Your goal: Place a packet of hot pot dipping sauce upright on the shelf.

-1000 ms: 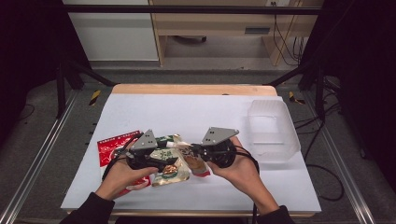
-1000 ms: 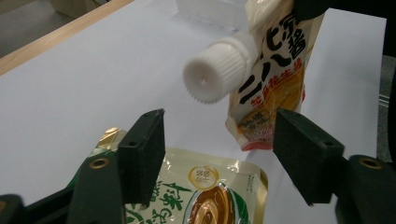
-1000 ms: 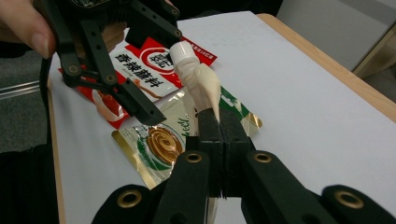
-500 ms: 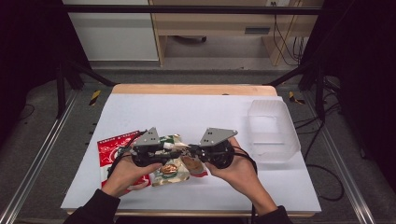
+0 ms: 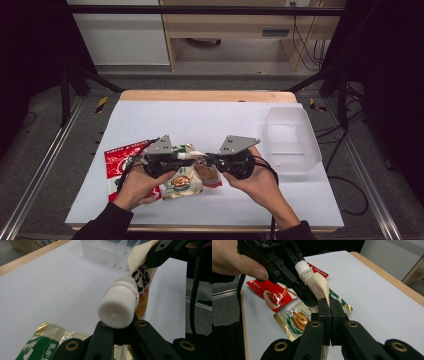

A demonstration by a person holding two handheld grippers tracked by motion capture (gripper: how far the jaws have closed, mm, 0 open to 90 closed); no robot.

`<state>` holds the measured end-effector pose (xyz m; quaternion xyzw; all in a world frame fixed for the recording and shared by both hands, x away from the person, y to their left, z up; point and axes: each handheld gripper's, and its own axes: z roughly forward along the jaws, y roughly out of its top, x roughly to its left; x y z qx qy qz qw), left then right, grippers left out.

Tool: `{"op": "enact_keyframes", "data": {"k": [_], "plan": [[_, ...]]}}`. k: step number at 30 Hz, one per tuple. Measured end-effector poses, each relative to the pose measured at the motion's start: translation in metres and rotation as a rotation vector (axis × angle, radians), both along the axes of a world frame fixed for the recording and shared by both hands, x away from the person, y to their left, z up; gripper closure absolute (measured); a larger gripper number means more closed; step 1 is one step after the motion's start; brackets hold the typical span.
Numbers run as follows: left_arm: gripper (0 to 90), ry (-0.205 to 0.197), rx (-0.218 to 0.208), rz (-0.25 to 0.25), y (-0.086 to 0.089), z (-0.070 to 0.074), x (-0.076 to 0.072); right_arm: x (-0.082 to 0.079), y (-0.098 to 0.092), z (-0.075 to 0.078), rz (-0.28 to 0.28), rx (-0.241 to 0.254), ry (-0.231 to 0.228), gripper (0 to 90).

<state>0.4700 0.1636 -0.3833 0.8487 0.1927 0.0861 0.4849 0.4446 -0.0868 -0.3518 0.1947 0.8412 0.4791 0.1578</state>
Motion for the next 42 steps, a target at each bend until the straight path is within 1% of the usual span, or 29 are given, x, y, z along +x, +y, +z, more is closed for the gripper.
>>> {"op": "enact_keyframes", "data": {"k": [3,5,8,9,10,13,15,16,17,18,20,21,24,25,27,28,30,31,32,33,34,37,39,40,42], "plan": [[90.0,-0.014,0.015,0.002,-0.002,0.004,0.0,0.0,-0.002,0.0,0.003,0.005,-0.001,88.8],[90.0,-0.016,0.019,0.001,-0.003,0.005,-0.001,0.001,-0.004,0.001,0.004,0.005,-0.003,88.6],[90.0,-0.026,0.033,0.003,-0.005,0.007,-0.001,0.001,-0.005,0.002,0.006,-0.002,-0.002,87.6],[90.0,-0.037,0.043,0.004,-0.006,0.009,-0.001,0.001,-0.006,0.002,0.009,-0.014,-0.001,85.7],[90.0,-0.037,0.043,0.004,-0.006,0.009,-0.001,0.001,-0.006,0.002,0.009,-0.014,-0.001,85.7],[90.0,-0.05,0.063,0.001,-0.008,0.011,-0.002,0.002,-0.008,0.004,0.013,-0.048,0.002,78.0],[90.0,-0.056,0.073,0.001,-0.01,0.012,-0.003,0.002,-0.008,0.007,0.008,-0.1,-0.01,67.6],[90.0,-0.058,0.075,0.0,-0.011,0.013,-0.004,0.002,-0.007,0.01,0.012,-0.149,-0.017,57.5],[90.0,-0.063,0.085,-0.003,-0.011,0.013,-0.004,0.002,-0.007,0.01,0.012,-0.149,-0.017,57.5],[90.0,-0.071,0.103,-0.003,-0.013,0.014,-0.004,0.003,-0.007,0.013,0.007,-0.207,-0.043,51.5],[90.0,-0.069,0.105,0.004,-0.014,0.014,-0.005,0.003,-0.006,0.016,0.011,-0.245,-0.046,45.6],[90.0,-0.074,0.118,0.005,-0.015,0.014,-0.004,0.003,-0.006,0.016,0.011,-0.245,-0.046,45.6],[90.0,-0.084,0.13,0.007,-0.018,0.015,-0.005,0.004,-0.002,0.02,0.036,-0.322,-0.064,42.3],[90.0,-0.089,0.135,0.003,-0.019,0.016,-0.005,0.005,-0.001,0.021,0.043,-0.339,-0.066,41.8],[90.0,-0.09,0.133,0.006,-0.02,0.017,-0.005,0.007,0.005,0.023,0.074,-0.386,-0.053,39.1],[90.0,-0.093,0.139,0.003,-0.02,0.018,-0.005,0.007,0.005,0.023,0.074,-0.386,-0.053,39.1],[90.0,-0.096,0.143,0.001,-0.021,0.019,-0.005,0.009,0.009,0.024,0.085,-0.415,-0.039,37.6],[90.0,-0.093,0.137,0.002,-0.022,0.019,-0.006,0.009,0.012,0.025,0.091,-0.427,-0.033,36.4],[90.0,-0.097,0.144,-0.002,-0.022,0.019,-0.005,0.011,0.013,0.026,0.102,-0.438,-0.026,35.4],[90.0,-0.097,0.144,-0.003,-0.022,0.019,-0.006,0.012,0.015,0.026,0.103,-0.443,-0.018,35.4],[90.0,-0.097,0.147,-0.005,-0.022,0.019,-0.006,0.013,0.016,0.028,0.111,-0.448,-0.008,37.5],[90.0,-0.097,0.155,-0.007,-0.022,0.018,-0.006,0.015,0.02,0.031,0.132,-0.461,0.005,47.1],[90.0,-0.096,0.161,-0.009,-0.023,0.018,-0.006,0.014,0.023,0.031,0.143,-0.484,0.012,53.0],[90.0,-0.095,0.162,-0.009,-0.023,0.018,-0.006,0.014,0.024,0.031,0.149,-0.495,0.013,57.6],[90.0,-0.092,0.164,-0.012,-0.024,0.017,-0.006,0.015,0.027,0.031,0.154,-0.523,0.015,63.0]]}}
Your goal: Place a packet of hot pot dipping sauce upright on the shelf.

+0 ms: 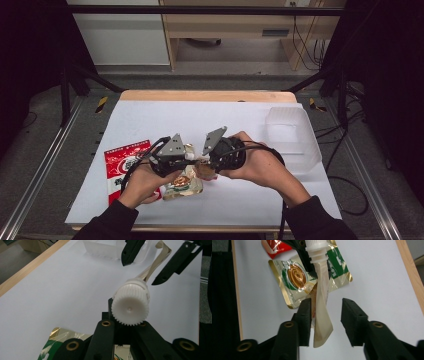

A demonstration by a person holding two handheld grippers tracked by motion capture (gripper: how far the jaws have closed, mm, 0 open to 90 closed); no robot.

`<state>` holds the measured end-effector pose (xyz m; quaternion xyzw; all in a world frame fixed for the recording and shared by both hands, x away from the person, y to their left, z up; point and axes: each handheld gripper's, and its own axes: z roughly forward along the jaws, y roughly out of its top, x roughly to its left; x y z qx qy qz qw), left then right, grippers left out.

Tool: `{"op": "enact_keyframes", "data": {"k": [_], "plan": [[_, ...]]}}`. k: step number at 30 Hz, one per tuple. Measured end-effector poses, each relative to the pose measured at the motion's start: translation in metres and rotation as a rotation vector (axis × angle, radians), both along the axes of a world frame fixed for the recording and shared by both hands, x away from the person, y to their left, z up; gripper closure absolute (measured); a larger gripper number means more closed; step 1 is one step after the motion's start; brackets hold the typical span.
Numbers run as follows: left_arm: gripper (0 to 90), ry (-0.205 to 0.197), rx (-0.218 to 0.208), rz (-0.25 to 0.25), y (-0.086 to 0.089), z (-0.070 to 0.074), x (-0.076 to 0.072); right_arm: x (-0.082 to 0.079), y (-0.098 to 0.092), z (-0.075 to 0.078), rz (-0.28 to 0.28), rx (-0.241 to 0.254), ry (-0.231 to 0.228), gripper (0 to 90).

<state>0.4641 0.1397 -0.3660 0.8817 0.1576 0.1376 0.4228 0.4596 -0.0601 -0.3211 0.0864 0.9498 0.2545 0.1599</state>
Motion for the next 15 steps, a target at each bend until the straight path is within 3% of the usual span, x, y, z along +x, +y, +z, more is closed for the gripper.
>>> {"op": "enact_keyframes", "data": {"k": [4,15], "plan": [[90.0,0.002,0.002,0.0,-0.0004,-0.0005,0.0001,0.0021,0.001,0.0003,-0.002,-0.032,0.012,76.7],[90.0,0.026,-0.022,-0.003,-0.0038,-0.0036,0.0022,0.0049,0.0018,0.007,-0.026,-0.063,0.036,88.2]]}}
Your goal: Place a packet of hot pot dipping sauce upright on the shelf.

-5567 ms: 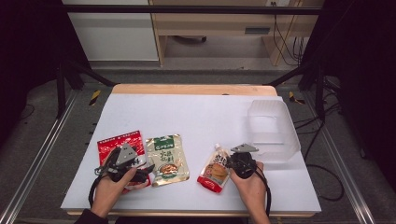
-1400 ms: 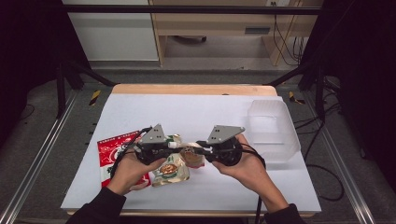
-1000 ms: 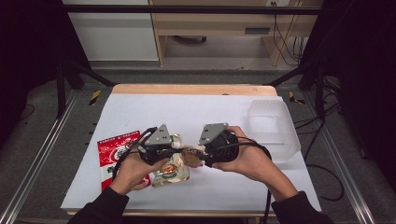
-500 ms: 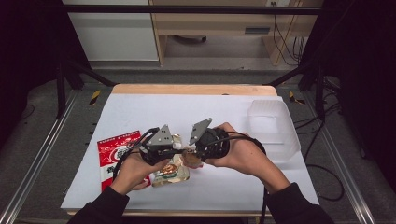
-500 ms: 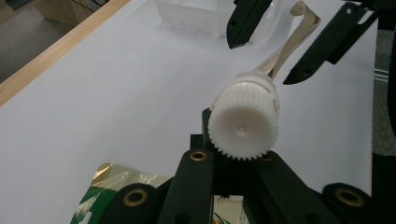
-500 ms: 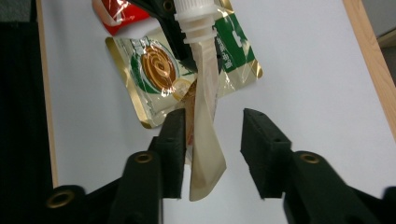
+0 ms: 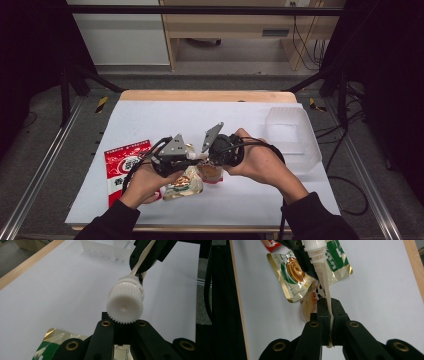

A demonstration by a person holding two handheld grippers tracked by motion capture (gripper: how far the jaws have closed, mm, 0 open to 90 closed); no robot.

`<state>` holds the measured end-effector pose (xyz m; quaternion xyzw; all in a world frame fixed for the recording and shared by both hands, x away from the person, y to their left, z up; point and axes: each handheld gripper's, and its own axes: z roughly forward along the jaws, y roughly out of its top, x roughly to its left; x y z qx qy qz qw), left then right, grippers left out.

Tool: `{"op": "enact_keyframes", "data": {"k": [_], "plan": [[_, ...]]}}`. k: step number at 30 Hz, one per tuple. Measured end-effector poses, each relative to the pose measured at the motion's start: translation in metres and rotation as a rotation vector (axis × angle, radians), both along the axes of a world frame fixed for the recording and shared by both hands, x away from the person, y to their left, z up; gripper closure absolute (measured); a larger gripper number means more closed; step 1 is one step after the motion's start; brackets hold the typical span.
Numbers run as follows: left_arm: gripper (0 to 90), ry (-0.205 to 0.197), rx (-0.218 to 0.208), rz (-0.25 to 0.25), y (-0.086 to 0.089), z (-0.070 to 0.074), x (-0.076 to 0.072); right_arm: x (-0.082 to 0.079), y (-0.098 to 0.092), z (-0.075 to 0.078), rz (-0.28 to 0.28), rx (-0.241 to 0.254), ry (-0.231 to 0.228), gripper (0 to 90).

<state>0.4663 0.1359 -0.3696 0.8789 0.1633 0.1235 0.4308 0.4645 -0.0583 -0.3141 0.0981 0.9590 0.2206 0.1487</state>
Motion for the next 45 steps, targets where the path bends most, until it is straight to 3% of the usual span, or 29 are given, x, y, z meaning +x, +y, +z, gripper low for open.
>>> {"op": "enact_keyframes", "data": {"k": [4,7,10,16,19,25,30,38,45], "plan": [[85.1,-0.007,-0.028,0.01,0.0,-0.002,0.0,0.002,-0.003,0.002,-0.017,0.01,0.013,88.6],[63.4,-0.008,-0.049,0.041,0.001,-0.004,0.0,0.003,-0.008,0.002,-0.022,0.017,0.019,88.6],[55.7,-0.026,-0.095,0.047,0.006,-0.007,-0.004,0.005,-0.016,0.005,-0.016,0.03,0.026,88.6],[36.2,-0.012,-0.11,0.084,0.015,-0.01,-0.005,0.005,-0.031,0.012,-0.016,0.041,0.024,88.6],[28.7,-0.023,-0.088,0.103,0.021,-0.012,-0.008,0.006,-0.039,0.02,-0.018,0.044,0.013,88.6],[16.2,0.003,-0.076,0.157,0.039,-0.021,-0.011,0.008,-0.062,0.038,-0.042,0.063,0.002,88.6],[13.1,0.015,-0.07,0.211,0.058,-0.03,-0.014,0.011,-0.084,0.051,-0.055,0.072,-0.021,88.6],[10.4,0.001,-0.07,0.276,0.086,-0.05,-0.022,0.016,-0.113,0.068,-0.085,0.099,-0.057,88.7],[8.9,-0.004,-0.076,0.306,0.096,-0.057,-0.026,0.019,-0.123,0.076,-0.098,0.132,-0.07,88.7]]}}
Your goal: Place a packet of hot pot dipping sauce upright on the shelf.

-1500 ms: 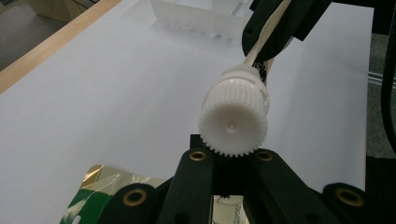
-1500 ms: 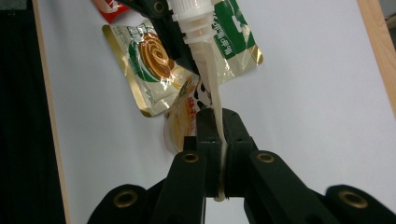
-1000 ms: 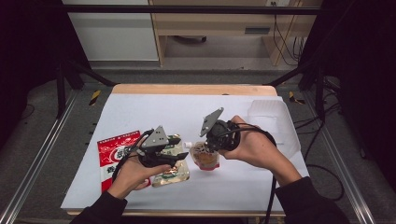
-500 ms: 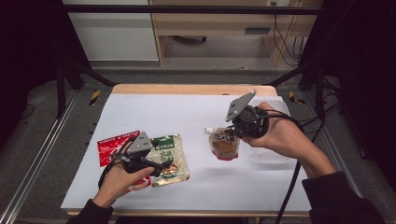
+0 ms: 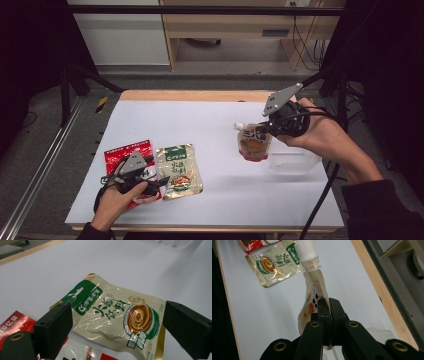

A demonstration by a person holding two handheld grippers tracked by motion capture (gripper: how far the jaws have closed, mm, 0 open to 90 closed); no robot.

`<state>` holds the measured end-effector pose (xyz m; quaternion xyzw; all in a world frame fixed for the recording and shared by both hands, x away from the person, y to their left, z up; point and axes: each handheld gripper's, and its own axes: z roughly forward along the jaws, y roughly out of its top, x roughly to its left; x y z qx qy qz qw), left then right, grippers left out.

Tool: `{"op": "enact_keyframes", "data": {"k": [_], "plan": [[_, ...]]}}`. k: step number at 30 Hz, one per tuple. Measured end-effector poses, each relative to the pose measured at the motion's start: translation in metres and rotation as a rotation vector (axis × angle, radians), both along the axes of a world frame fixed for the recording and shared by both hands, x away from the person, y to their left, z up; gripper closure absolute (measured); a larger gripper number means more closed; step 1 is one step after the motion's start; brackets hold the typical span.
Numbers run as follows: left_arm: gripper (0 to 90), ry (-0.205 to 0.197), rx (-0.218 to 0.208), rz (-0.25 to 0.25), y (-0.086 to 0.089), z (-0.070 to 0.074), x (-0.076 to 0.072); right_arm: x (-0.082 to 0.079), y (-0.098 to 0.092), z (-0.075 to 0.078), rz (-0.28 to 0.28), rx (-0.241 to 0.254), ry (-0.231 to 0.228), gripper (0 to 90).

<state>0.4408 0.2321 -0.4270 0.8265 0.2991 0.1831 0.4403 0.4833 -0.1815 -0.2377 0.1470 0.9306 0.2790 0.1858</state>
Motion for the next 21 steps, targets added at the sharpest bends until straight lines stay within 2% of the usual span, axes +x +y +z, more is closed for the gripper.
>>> {"op": "enact_keyframes", "data": {"k": [4,12,21], "plan": [[8.9,-0.009,0.008,0.002,0.001,-0.001,-0.002,0.001,-0.003,0.004,-0.006,0.01,-0.002,88.8],[8.3,-0.019,-0.008,0.018,0.003,-0.002,-0.003,0.003,-0.013,0.016,-0.024,0.013,-0.019,88.8],[7.7,-0.017,-0.009,0.035,0.009,-0.005,-0.002,0.003,-0.035,0.028,-0.065,0.03,-0.037,88.8]]}}
